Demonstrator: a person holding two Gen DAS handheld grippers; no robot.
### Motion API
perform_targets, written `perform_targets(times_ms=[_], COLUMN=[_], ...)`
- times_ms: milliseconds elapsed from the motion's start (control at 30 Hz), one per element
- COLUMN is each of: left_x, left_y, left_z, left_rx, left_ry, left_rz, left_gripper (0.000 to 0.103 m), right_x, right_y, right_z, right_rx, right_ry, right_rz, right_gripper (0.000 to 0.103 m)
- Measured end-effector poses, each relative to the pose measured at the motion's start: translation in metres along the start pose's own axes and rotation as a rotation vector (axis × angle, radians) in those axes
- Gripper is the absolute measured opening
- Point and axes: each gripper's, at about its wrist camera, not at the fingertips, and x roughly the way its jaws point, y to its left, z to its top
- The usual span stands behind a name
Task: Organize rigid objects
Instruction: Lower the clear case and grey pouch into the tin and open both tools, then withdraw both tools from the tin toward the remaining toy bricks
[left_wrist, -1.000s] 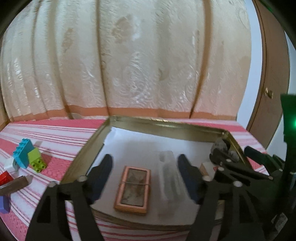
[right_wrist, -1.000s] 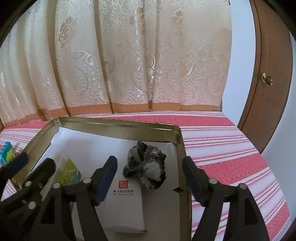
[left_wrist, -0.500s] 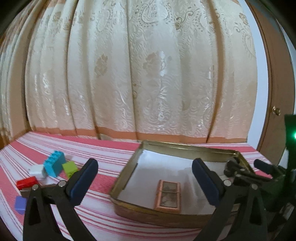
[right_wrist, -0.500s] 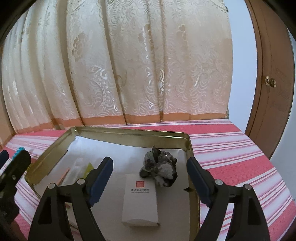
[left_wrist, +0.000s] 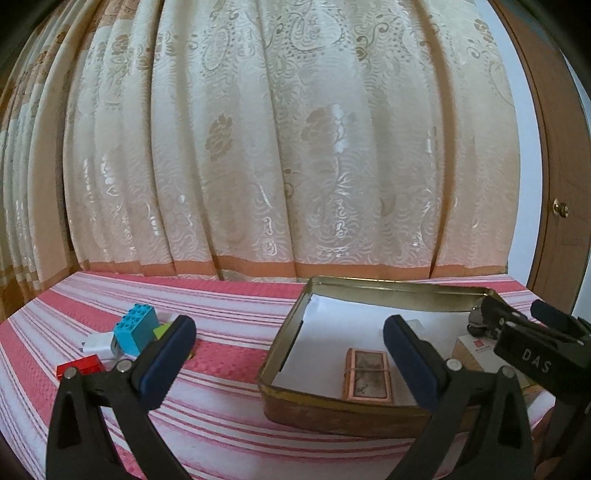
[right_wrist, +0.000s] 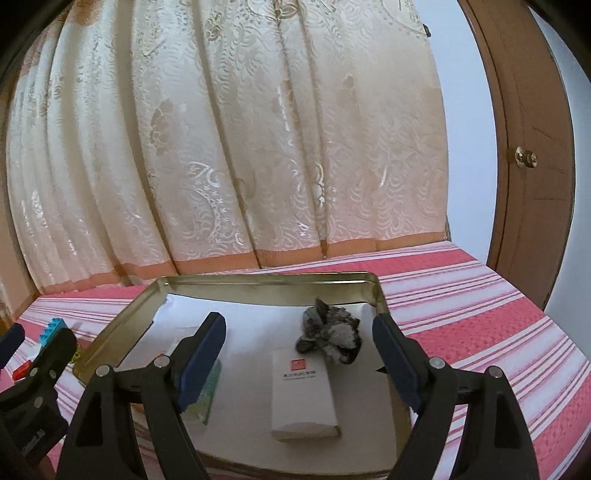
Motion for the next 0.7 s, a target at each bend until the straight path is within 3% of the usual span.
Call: perform_targets(times_ms=[700], left_x=[-0.011], left_y=[0.033], left_z=[-0.008], left_rx=[-0.006], left_ry=[0.021], left_rz=[-0.012], left_gripper=[0.103], right_x=[-0.027], right_y=[0.032], right_z=[-0.009], right_rx=[-0.072], right_ry=[-0.076], right_rz=[-0.011], right_gripper=[0.083])
